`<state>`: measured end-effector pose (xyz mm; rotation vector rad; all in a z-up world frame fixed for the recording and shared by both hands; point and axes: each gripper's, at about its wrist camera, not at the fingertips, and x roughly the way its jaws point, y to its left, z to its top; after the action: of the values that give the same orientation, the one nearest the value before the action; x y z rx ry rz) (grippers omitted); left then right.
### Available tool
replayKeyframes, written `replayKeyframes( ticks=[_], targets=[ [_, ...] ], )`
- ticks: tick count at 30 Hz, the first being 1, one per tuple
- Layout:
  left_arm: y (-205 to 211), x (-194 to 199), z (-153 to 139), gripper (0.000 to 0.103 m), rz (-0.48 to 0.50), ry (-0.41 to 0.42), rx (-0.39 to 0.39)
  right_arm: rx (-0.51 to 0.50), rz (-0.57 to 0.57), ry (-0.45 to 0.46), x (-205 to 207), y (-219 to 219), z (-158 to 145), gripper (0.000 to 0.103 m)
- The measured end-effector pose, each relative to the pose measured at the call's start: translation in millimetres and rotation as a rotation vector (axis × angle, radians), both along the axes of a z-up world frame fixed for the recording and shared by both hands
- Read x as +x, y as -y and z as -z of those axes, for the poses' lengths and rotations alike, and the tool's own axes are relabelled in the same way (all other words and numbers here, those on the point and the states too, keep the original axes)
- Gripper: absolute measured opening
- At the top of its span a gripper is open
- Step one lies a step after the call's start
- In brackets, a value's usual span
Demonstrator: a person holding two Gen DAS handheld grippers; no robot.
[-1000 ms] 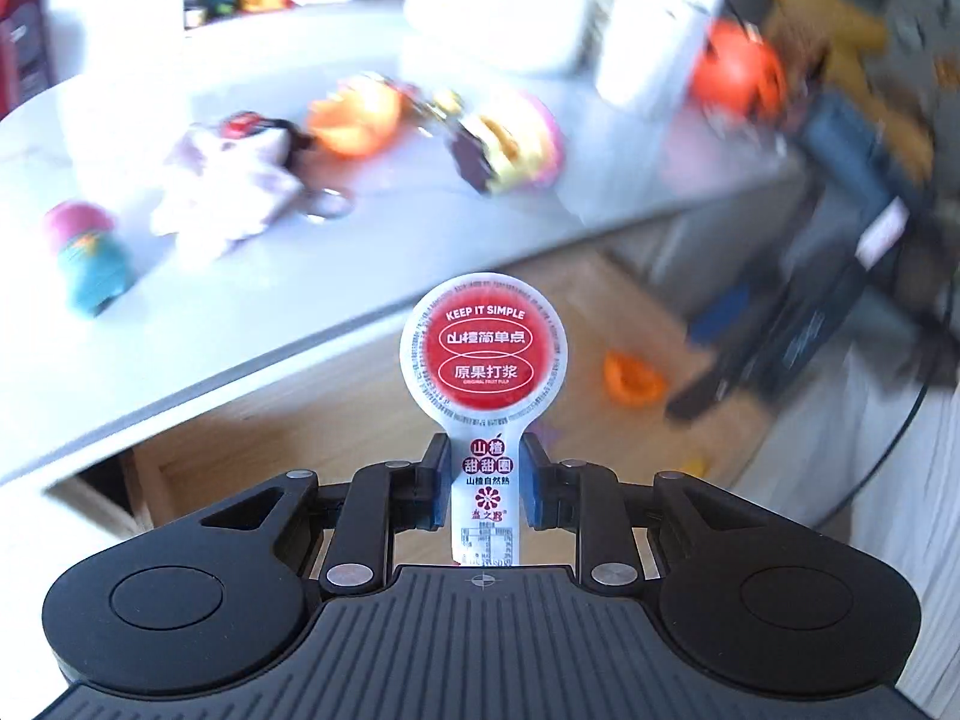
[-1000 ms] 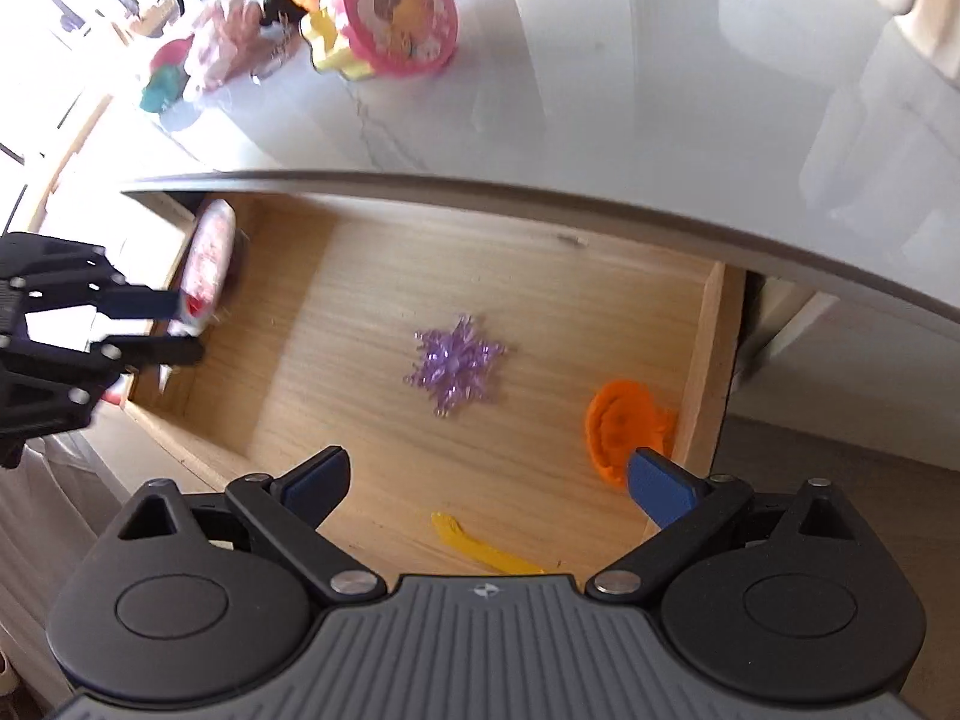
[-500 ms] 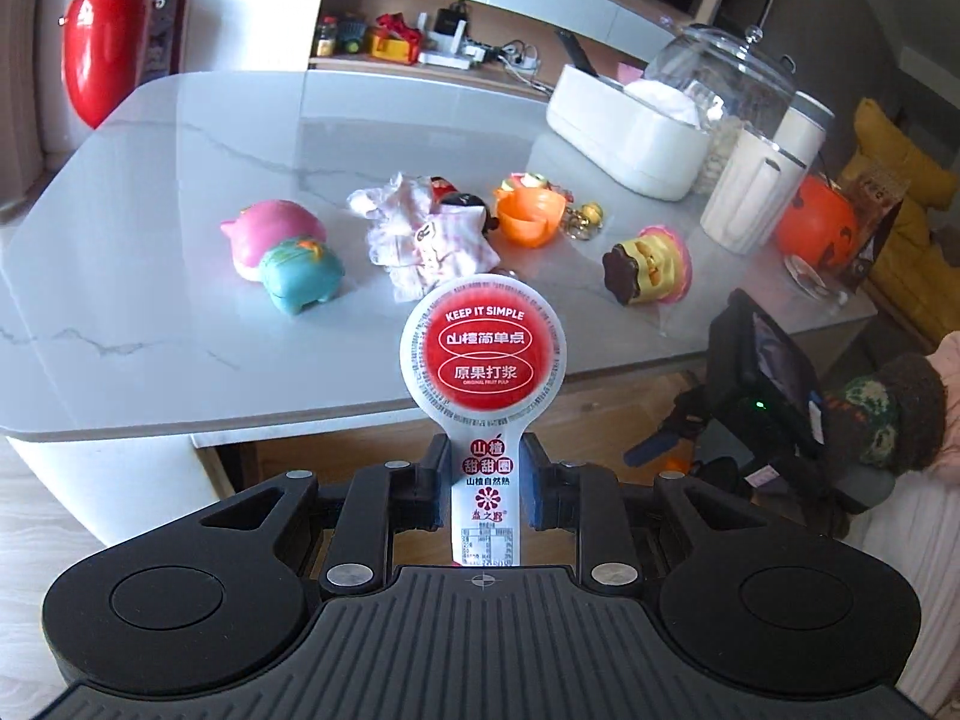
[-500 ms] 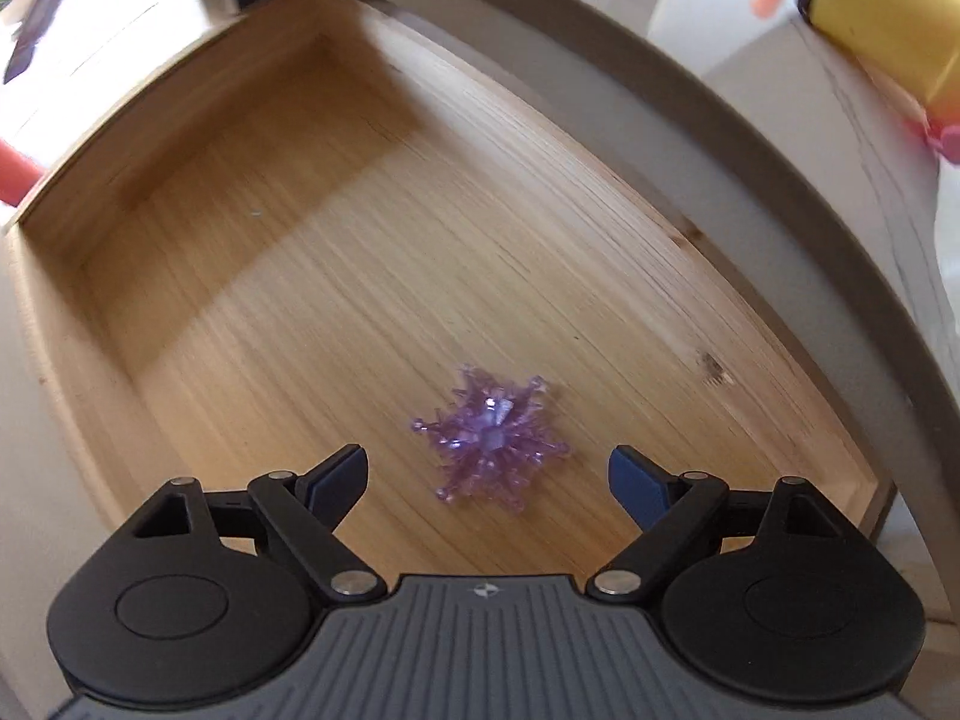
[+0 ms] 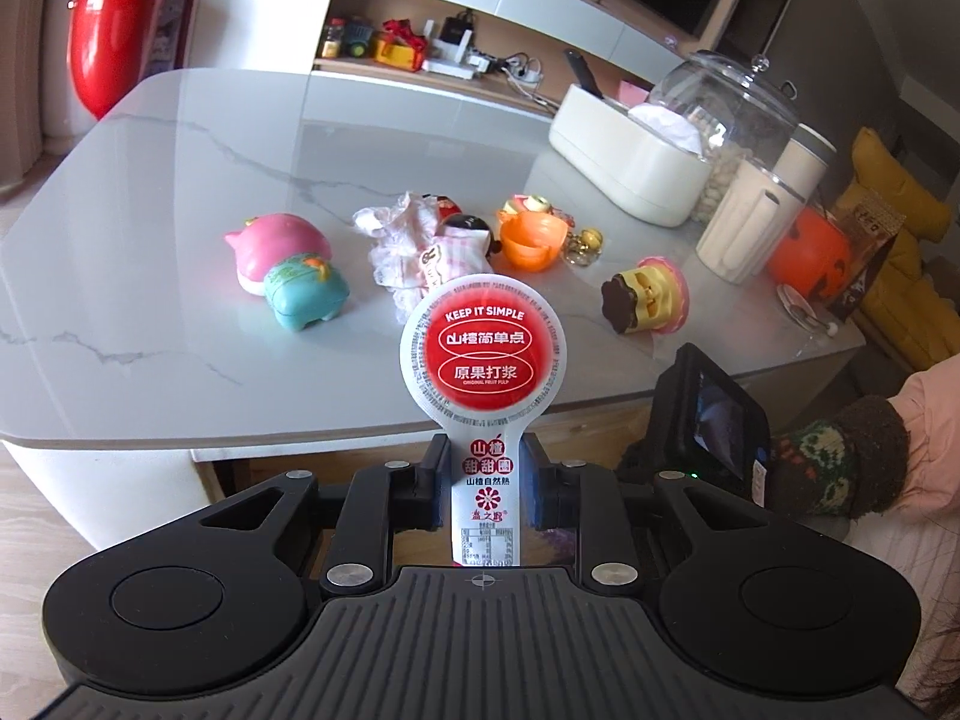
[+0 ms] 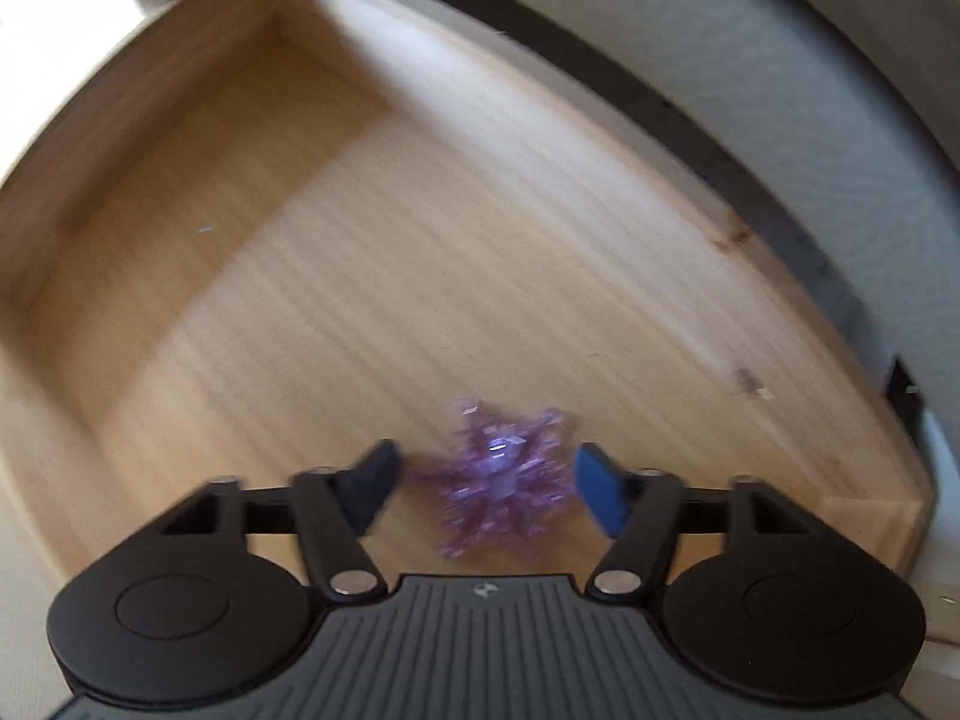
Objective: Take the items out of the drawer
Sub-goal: 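Carry the lollipop to the countertop with the left gripper while the right gripper grasps the yellow piece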
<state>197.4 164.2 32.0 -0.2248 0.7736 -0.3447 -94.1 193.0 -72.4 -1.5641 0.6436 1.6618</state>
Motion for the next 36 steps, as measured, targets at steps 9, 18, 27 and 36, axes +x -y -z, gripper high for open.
replayKeyframes(
  ticks=[9,18,27,36],
  targets=[
    [2.1,-1.9,-3.9,0.026,-0.010,0.022,0.009,-0.048,0.028,-0.045,7.4,12.5,-33.2,0.001],
    [3.7,-6.5,-7.2,0.026,-0.017,0.033,0.008,-0.161,0.431,-0.145,54.5,33.8,-57.4,0.028],
    [-0.2,-12.4,-6.3,0.026,-0.035,0.028,0.015,-0.266,0.281,0.010,51.5,28.2,-28.1,0.048],
    [-2.0,-19.1,-21.7,0.026,0.002,0.085,-0.047,-0.351,0.340,0.071,34.9,28.4,6.0,0.027]
  ],
)
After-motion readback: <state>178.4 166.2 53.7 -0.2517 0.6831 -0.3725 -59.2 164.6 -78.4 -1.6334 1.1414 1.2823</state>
